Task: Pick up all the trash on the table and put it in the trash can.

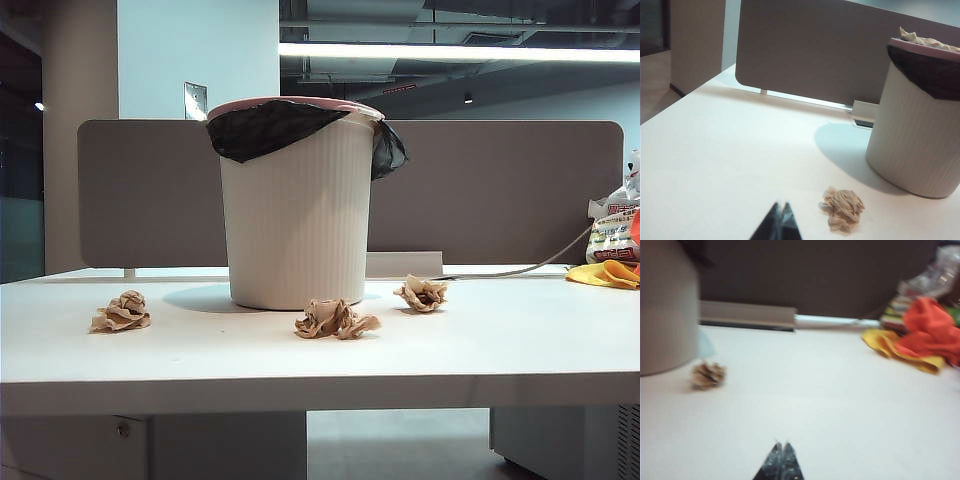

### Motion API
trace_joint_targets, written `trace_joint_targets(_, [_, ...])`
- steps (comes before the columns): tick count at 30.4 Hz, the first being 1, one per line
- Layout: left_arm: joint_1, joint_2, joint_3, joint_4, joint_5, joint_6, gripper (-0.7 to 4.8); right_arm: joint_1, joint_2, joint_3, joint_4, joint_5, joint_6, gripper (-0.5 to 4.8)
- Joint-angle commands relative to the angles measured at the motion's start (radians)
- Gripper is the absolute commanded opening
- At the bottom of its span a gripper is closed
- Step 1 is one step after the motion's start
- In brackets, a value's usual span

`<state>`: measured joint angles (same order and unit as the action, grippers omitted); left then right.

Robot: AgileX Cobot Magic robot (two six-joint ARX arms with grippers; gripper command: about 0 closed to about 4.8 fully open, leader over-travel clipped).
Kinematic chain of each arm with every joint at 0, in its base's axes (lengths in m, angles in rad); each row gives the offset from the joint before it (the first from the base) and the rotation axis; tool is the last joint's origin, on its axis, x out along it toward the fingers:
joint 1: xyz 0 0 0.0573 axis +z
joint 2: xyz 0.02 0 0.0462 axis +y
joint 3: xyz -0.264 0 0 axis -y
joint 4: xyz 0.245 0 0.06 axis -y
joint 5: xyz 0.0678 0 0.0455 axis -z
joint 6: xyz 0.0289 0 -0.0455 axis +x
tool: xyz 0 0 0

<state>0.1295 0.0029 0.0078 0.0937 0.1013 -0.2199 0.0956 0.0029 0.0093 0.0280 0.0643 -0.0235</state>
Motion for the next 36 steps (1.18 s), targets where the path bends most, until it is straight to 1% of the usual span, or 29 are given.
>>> trace_joint_targets(1, [-0.001,0.001,0.002,0.02,-0.003,0.047,-0.06,-0.004,0.0,0.0,0.014,0.039,0.0,-0.01])
trace_joint_targets(4, [-0.001,0.001,0.002,0.018,-0.003,0.09,-0.06,-0.003,0.0,0.0,0.026,0.039,0.0,-0.01])
trace_joint_targets(7, [-0.001,0.001,0.002,0.008,0.001,0.081,-0.05,-0.003,0.0,0.005,0.008,0.039,0.005,-0.01])
trace_joint_targets(9, [-0.001,0.001,0.011,0.006,0.016,0.047,-0.06,-0.003,0.0,0.021,-0.022,0.039,0.005,-0.01])
trace_joint_targets(11, [-0.001,0.001,0.039,-0.011,0.016,0.044,-0.06,-0.003,0.0,0.043,-0.032,0.039,0.019,-0.01])
trace_joint_targets(12, [-0.001,0.001,0.076,-0.018,0.016,0.043,-0.05,-0.002,0.0,0.074,-0.033,0.039,0.057,-0.01])
trace_joint_targets(15, [-0.002,0.001,0.177,-0.029,0.061,0.005,-0.06,-0.002,0.002,0.148,-0.056,0.038,0.08,-0.01])
trace_joint_targets(17, [-0.002,0.01,0.266,-0.093,0.083,0.003,-0.06,-0.002,0.022,0.206,-0.061,0.038,0.08,-0.01])
trace_joint_targets(18, [-0.002,0.021,0.319,-0.159,0.076,0.005,-0.05,-0.001,0.039,0.234,-0.06,0.037,0.08,-0.01])
trace_joint_targets(20, [-0.002,0.052,0.394,-0.259,0.04,0.006,-0.05,0.002,0.084,0.307,-0.06,0.034,0.079,-0.01])
trace_joint_targets(21, [-0.002,0.079,0.43,-0.294,0.021,0.006,-0.05,0.004,0.109,0.343,-0.06,0.035,0.079,-0.01])
trace_joint_targets(22, [-0.002,0.102,0.453,-0.304,0.023,0.006,-0.06,0.004,0.147,0.387,-0.059,0.034,0.075,-0.01])
trace_joint_targets(24, [-0.002,0.159,0.494,-0.3,0.044,0.005,-0.05,0.004,0.22,0.46,-0.059,0.023,0.076,-0.01])
trace_joint_targets(26, [-0.002,0.221,0.537,-0.295,0.085,0.006,-0.05,0.004,0.316,0.542,-0.064,0.018,0.076,-0.01])
trace_joint_targets(29, [-0.002,0.326,0.605,-0.302,0.105,0.006,-0.05,0.004,0.456,0.666,-0.121,-0.006,0.076,-0.01])
trace_joint_targets(31, [-0.002,0.402,0.654,-0.302,0.106,0.007,-0.05,0.005,0.542,0.743,-0.165,-0.048,0.077,-0.01])
trace_joint_targets(34, [-0.003,0.52,0.74,-0.303,0.144,0.006,-0.06,0.005,0.655,0.826,-0.166,-0.122,0.084,-0.01])
trace_joint_targets(36, [-0.015,0.583,0.787,-0.296,0.146,0.005,-0.05,0.007,0.724,0.877,-0.166,-0.163,0.085,-0.01])
